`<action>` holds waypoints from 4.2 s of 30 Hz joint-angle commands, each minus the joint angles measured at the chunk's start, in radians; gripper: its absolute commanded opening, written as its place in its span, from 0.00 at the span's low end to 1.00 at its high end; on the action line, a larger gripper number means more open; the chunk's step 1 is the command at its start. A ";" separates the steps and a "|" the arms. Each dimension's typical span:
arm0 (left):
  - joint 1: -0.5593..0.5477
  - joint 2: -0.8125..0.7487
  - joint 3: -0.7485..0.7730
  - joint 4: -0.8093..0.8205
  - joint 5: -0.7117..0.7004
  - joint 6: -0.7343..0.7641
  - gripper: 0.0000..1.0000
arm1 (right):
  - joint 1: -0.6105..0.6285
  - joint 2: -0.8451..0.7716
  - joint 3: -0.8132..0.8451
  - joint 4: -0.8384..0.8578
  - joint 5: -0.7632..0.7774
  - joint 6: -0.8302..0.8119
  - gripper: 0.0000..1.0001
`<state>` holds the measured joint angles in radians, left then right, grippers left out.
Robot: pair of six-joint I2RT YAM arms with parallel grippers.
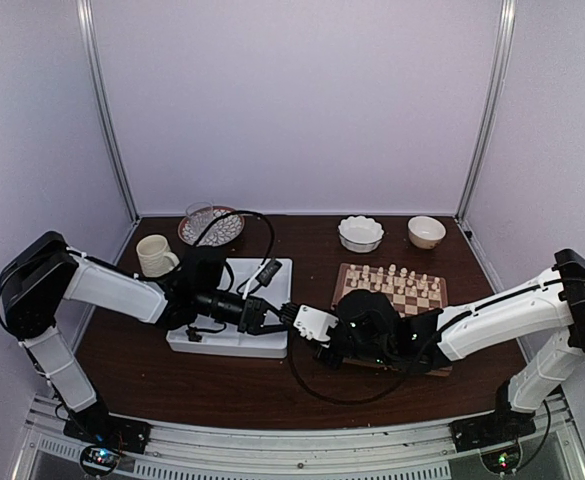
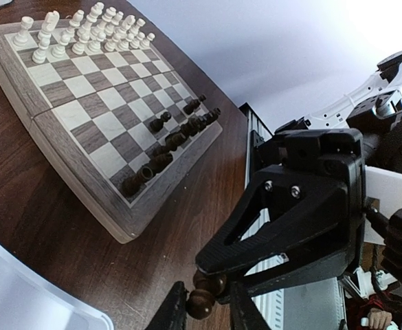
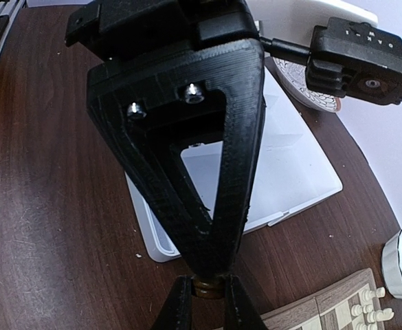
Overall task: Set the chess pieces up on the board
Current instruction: Pass from the right arm to the left, then place the pawn on the chessboard.
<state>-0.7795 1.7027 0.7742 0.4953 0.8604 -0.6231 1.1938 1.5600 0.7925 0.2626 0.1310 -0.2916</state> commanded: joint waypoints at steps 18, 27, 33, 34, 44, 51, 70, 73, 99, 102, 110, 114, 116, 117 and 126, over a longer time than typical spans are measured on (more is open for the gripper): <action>-0.004 0.022 0.040 -0.008 0.041 0.025 0.13 | 0.007 0.012 0.020 0.021 0.052 0.007 0.11; -0.006 0.015 0.049 -0.058 0.017 0.050 0.08 | 0.007 -0.025 -0.010 0.050 0.047 0.001 0.48; -0.007 0.001 0.077 -0.183 -0.049 0.112 0.06 | 0.006 -0.127 -0.071 0.106 0.067 0.020 0.60; -0.009 -0.006 0.088 -0.229 -0.072 0.136 0.06 | 0.005 -0.152 -0.088 0.122 0.078 0.027 0.62; -0.150 0.066 0.456 -0.872 -0.524 0.391 0.05 | -0.141 -0.389 -0.255 0.235 0.309 0.246 0.76; -0.184 0.350 0.901 -1.247 -0.679 0.382 0.05 | -0.256 -0.571 -0.319 0.107 0.577 0.427 0.84; -0.219 0.681 1.380 -1.438 -0.778 0.379 0.06 | -0.307 -0.749 -0.400 0.119 0.596 0.461 0.85; -0.220 0.696 1.401 -1.437 -0.772 0.381 0.06 | -0.307 -0.741 -0.397 0.118 0.592 0.458 0.84; -0.223 0.751 1.452 -1.393 -0.717 0.374 0.38 | -0.307 -0.711 -0.382 0.113 0.536 0.450 0.85; -0.223 0.733 1.454 -1.393 -0.715 0.379 0.42 | -0.307 -0.704 -0.377 0.111 0.529 0.447 0.85; -0.218 0.546 1.389 -1.397 -0.800 0.396 0.44 | -0.309 -0.696 -0.345 0.074 0.461 0.449 0.84; -0.192 0.379 1.283 -1.396 -0.844 0.401 0.45 | -0.309 -0.668 -0.290 0.003 0.433 0.453 0.83; -0.177 0.286 1.197 -1.373 -0.891 0.401 0.46 | -0.311 -0.622 -0.221 -0.086 0.418 0.467 0.83; -0.169 0.235 1.142 -1.348 -0.911 0.400 0.48 | -0.312 -0.581 -0.160 -0.163 0.398 0.478 0.82; -0.124 -0.262 0.479 -0.941 -1.119 0.379 0.64 | -0.312 -0.165 0.500 -0.945 0.181 0.632 0.91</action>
<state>-0.9100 1.5616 1.4643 -0.6750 -0.1291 -0.2359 0.8852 1.3201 1.1404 -0.3008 0.4541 0.2909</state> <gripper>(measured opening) 0.584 0.919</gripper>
